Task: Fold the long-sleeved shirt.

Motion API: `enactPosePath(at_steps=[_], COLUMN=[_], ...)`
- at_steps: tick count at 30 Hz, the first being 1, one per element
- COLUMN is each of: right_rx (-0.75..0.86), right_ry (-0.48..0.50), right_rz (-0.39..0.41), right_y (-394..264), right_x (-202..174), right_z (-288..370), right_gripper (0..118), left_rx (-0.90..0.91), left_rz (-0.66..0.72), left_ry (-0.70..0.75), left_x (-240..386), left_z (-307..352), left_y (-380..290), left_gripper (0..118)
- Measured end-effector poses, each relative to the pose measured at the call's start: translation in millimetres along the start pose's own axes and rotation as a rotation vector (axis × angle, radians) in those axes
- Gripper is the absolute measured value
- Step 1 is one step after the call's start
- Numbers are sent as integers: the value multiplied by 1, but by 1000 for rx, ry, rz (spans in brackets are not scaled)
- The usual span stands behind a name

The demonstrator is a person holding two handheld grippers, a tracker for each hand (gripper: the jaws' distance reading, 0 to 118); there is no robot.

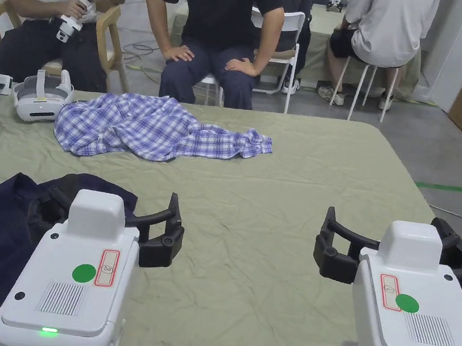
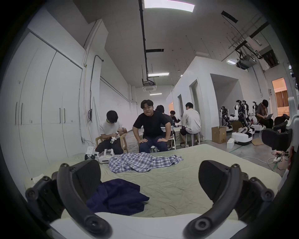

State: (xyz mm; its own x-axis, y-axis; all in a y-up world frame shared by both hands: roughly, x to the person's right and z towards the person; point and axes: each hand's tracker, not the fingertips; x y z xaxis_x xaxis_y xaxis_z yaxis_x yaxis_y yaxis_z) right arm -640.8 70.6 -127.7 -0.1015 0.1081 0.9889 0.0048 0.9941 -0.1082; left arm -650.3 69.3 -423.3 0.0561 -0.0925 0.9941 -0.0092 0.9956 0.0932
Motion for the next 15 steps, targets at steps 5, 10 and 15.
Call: enactPosePath(at_steps=[5,10,15], right_rx=[-32,-55,-50], right_ry=[4,-1,39], right_rz=[4,-23,-22], right_y=[-1,2,5], right_x=[2,7,-15], right_z=[0,-1,-5], right_gripper=[13,2,2], left_rx=[-14,-23,-35], left_rz=[-29,9,33], left_ry=[27,-6,23], left_x=[6,0,-18], left_z=[8,4,6], left_y=[0,-3,-6], left_gripper=[3,3,3])
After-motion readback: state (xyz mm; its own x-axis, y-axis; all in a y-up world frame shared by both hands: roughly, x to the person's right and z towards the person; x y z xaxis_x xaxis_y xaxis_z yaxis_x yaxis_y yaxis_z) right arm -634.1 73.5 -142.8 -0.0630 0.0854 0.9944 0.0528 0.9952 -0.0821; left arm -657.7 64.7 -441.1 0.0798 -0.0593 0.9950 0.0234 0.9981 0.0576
